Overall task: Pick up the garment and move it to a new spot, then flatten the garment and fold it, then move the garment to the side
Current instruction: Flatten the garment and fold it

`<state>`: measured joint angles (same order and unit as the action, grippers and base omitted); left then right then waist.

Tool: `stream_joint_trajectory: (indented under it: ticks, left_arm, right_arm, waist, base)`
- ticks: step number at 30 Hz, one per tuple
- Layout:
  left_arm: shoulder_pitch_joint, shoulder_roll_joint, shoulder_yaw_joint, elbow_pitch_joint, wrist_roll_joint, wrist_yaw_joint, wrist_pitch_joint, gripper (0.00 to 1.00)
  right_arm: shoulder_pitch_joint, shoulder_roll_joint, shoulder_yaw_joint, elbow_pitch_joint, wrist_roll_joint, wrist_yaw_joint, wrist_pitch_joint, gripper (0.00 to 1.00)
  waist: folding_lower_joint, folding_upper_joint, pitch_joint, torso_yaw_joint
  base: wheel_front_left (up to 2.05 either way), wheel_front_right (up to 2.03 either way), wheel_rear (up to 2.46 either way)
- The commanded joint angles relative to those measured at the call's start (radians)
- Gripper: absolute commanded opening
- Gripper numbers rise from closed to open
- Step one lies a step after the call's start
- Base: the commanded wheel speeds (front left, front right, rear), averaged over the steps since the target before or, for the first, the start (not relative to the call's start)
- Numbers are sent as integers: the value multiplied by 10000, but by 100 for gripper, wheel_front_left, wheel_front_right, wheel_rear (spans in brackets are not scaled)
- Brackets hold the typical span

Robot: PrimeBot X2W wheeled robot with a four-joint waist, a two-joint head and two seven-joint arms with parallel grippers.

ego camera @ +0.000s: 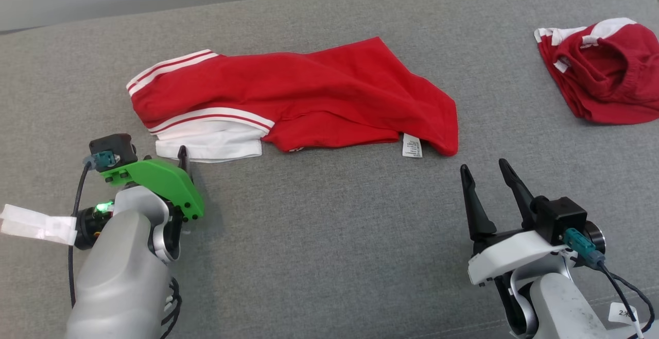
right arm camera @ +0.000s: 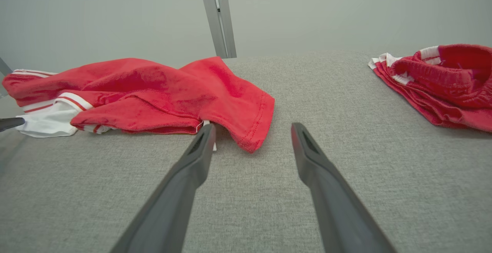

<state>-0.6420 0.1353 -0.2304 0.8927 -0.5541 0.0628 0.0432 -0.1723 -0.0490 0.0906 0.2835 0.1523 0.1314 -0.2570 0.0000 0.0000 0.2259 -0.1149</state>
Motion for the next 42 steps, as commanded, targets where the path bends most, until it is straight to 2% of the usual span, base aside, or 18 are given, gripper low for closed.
stream_joint_trajectory:
  ticks: [1, 7, 8, 9, 10, 11, 19, 24, 27, 35, 40, 41, 42]
  left_arm:
    - [-280, 27, 33, 128, -37, 135, -43, 100]
    - [-706, -153, -39, 745, 9, 444, -92, 100]
    - [-741, -193, -68, 846, 13, 452, -115, 66]
    - [-767, -230, -96, 931, 22, 470, -124, 40]
    - [-789, -287, -127, 1022, 24, 485, -143, 22]
    - [-805, -343, -151, 1072, 15, 505, -170, 0]
    - [-573, -593, -462, 1193, -11, 314, -469, 0]
    - [-493, -432, -413, 787, -109, -12, -960, 0]
    - [-338, -190, -473, 365, -50, -227, -1176, 0]
    - [-141, -118, -629, -661, 2, -234, -1184, 0]
    - [-28, -84, -728, -1026, -17, -265, -1155, 0]
    - [-2, -55, -732, -1069, -30, -261, -1162, 0]
    - [12, -27, -734, -1111, -42, -271, -1170, 0]
  right_arm:
    - [-121, -28, 11, 8, 57, -17, -75, 100]
    - [-96, -27, 21, 87, 76, -15, -89, 100]
    - [-68, -27, 14, 101, 75, -15, -80, 100]
    - [-52, -27, -5, 115, 76, -17, -83, 100]
    - [-22, -27, -34, 125, 71, -17, -84, 100]
    - [6, -28, -63, 132, 64, -15, -85, 100]
    - [166, -30, -325, 144, -50, -15, -85, 100]
    - [-411, -27, -879, 598, -411, -15, 123, 100]
    - [-991, -19, -1052, 1083, -756, -15, 522, 100]
    - [-2664, -27, -1094, 3361, -1311, -17, 1860, 100]
    - [-3079, -30, -806, 4350, -1118, -17, 2384, 100]
    - [-3095, -24, -714, 4493, -1049, -15, 2415, 90]
    - [-3113, -18, -628, 4588, -972, -14, 2411, 43]
  waist:
    - [0, 0, 346, -375]
    - [0, 0, 363, -472]
    - [0, 0, 340, -472]
    - [0, 0, 317, -465]
    - [0, 0, 275, -444]
    - [0, 0, 243, -419]
    - [0, 0, -65, 3]
    - [0, 0, -59, 369]
    - [0, 0, 29, 616]
    - [0, 0, 282, 1143]
    - [0, 0, 315, 1262]
    - [0, 0, 317, 1261]
    - [0, 0, 320, 1253]
  base:
    - [0, 0, 0]
    - [0, 0, 0]
    - [0, 0, 0]
    - [0, 0, 0]
    - [0, 0, 0]
    - [0, 0, 0]
    - [0, 0, 0]
    - [0, 0, 0]
    - [0, 0, 0]
    - [0, 0, 0]
    - [0, 0, 0]
    - [0, 0, 0]
    - [0, 0, 0]
